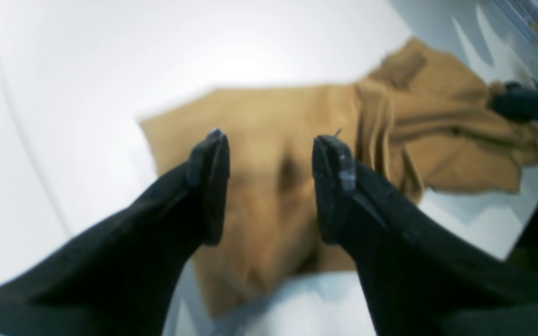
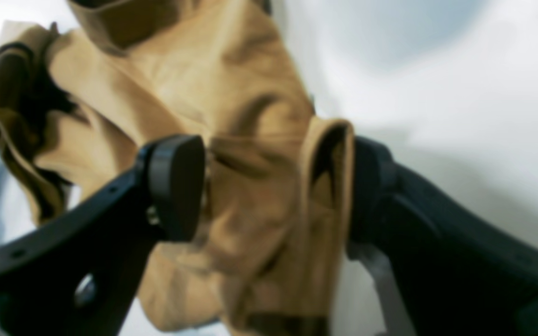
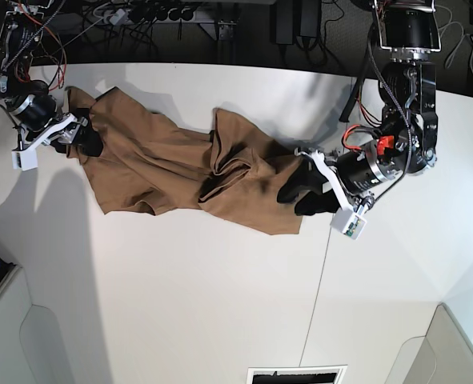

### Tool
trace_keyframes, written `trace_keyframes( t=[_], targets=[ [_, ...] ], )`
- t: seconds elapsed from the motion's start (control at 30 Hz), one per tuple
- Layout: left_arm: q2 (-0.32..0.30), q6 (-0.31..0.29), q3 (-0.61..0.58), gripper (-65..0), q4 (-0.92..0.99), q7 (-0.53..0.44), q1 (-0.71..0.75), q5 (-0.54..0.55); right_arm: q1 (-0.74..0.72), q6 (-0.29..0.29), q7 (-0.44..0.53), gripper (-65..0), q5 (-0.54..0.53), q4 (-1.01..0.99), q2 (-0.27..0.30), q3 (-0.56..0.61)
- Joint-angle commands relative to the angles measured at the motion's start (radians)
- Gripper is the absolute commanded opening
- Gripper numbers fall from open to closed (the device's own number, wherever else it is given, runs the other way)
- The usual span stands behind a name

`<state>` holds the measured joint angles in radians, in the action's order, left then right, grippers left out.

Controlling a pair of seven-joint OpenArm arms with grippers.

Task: Layout the t-shirt on the table in an organized manner, then fold the t-shirt properly
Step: 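Grasp the shirt end with the left gripper and fold it toward the right gripper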

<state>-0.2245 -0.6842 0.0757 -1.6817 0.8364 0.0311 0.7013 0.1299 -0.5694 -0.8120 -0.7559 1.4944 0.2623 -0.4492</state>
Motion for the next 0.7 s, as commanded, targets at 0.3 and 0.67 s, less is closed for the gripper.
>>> trace_keyframes(
  t=[0.3, 0.67],
  targets=[
    [0.010, -0.014, -0.005, -33.6, -0.014, -0.062, 0.058, 0.018, -0.008, -0.004, -0.007, -20.5, -0.003, 0.011, -0.047, 0.002],
    [0.095, 0.016, -0.191, -33.6, -0.011, -0.145, 0.057, -0.217, -0.008, -0.004, -0.026, -20.5, 0.000, 0.011, -0.050, 0.002]
  ],
)
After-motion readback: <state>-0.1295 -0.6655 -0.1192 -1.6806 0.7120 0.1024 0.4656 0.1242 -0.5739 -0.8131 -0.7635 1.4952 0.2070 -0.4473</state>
